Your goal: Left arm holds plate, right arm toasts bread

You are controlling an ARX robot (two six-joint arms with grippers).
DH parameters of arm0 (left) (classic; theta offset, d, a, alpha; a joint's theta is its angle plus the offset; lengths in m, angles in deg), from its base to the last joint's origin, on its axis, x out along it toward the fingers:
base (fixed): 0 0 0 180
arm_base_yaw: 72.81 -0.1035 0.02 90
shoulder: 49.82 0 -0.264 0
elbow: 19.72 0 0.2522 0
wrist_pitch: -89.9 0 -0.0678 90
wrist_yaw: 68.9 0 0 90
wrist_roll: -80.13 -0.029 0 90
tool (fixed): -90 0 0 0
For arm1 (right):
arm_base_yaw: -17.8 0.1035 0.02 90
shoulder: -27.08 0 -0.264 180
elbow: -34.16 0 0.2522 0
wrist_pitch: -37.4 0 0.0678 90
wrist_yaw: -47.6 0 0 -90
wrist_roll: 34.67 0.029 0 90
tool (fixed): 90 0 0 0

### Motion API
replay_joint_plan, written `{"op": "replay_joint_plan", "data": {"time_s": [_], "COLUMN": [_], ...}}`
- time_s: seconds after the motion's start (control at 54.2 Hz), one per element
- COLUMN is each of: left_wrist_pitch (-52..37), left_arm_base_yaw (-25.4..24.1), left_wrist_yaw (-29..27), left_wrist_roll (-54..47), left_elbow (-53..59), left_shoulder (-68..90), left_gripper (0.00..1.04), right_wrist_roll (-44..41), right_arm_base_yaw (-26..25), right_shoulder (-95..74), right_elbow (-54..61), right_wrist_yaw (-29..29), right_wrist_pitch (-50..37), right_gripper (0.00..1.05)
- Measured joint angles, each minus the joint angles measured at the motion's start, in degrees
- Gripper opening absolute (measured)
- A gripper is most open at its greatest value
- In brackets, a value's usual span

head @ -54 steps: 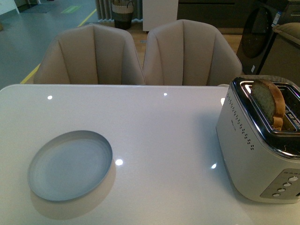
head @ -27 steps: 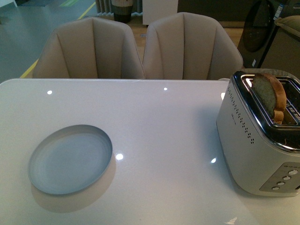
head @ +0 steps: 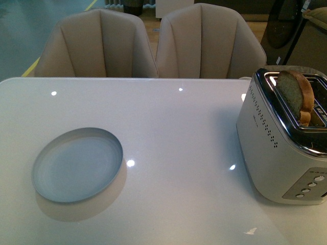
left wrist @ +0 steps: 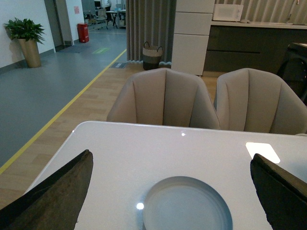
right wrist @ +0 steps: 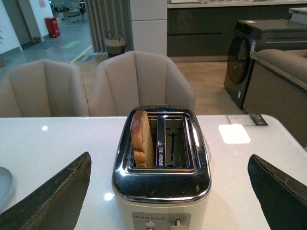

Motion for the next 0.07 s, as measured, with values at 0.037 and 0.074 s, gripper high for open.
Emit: {"op": "replay_joint_plan", "data": {"time_s": [0.037,0.074], "left_wrist_pitch": [0.0,0.0], "left_arm_base_yaw": [0.0,0.0], "left_wrist_yaw": [0.0,0.0], "left_wrist_roll": [0.0,0.0], "left_elbow": [0.0,0.0], "left_shoulder": [0.0,0.0], "left_gripper": [0.98,0.98], "right_wrist_roll": [0.0,0.0], "right_arm_base_yaw": [0.0,0.0], "right_shoulder": [0.0,0.0], "right_elbow": [0.0,0.0], "right_wrist_yaw": [0.0,0.0], "right_wrist_pitch": [0.0,0.0], "right_gripper": [0.96,0.96]}}
